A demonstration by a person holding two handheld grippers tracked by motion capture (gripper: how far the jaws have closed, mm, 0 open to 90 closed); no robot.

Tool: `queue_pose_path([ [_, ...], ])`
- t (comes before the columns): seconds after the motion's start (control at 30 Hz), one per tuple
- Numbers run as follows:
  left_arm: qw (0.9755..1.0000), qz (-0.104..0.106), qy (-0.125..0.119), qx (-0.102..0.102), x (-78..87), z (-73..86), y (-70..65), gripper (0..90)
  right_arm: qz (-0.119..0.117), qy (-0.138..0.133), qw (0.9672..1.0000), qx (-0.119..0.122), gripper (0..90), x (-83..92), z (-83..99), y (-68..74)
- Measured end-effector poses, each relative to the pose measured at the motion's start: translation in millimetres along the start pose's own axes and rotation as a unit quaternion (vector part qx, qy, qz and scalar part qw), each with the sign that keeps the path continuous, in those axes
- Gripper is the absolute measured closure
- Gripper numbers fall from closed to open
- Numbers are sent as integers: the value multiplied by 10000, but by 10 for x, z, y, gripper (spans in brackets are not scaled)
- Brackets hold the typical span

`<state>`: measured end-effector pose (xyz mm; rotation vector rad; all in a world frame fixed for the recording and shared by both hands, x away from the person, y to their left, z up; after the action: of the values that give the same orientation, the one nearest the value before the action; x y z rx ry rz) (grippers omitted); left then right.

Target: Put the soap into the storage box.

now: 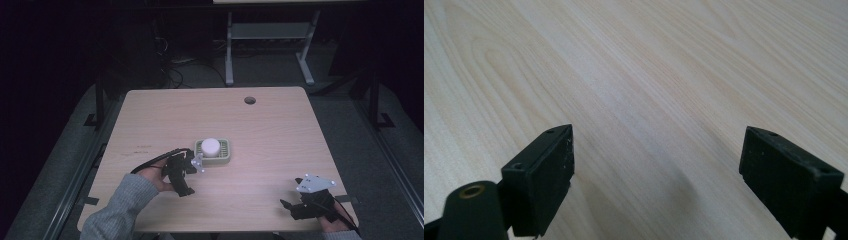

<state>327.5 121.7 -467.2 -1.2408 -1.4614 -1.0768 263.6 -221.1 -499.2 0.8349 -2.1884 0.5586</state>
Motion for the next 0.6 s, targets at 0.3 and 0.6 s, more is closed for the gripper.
queue_pose_path([
  [0.3, 10000, -42, -78, 19, 3, 69, -80, 190, 83, -23, 9999, -62, 140, 10, 6, -23],
  [0.6, 9999, -106, -106, -21, -4, 153, -174, 187, 126, -26, 9999, -72, 139, 10, 8, -35],
])
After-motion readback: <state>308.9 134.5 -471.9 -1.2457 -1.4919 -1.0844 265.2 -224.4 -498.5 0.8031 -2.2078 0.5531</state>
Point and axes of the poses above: each handheld gripper's, and its own axes: x roughly backward along the jaws, z roughly out of its underside, y roughly to its left, the point moved 6 cm from there along -x, roughly forward along the jaws, and after that the axes turned 3 degrees about y, right-handed, at the moved point
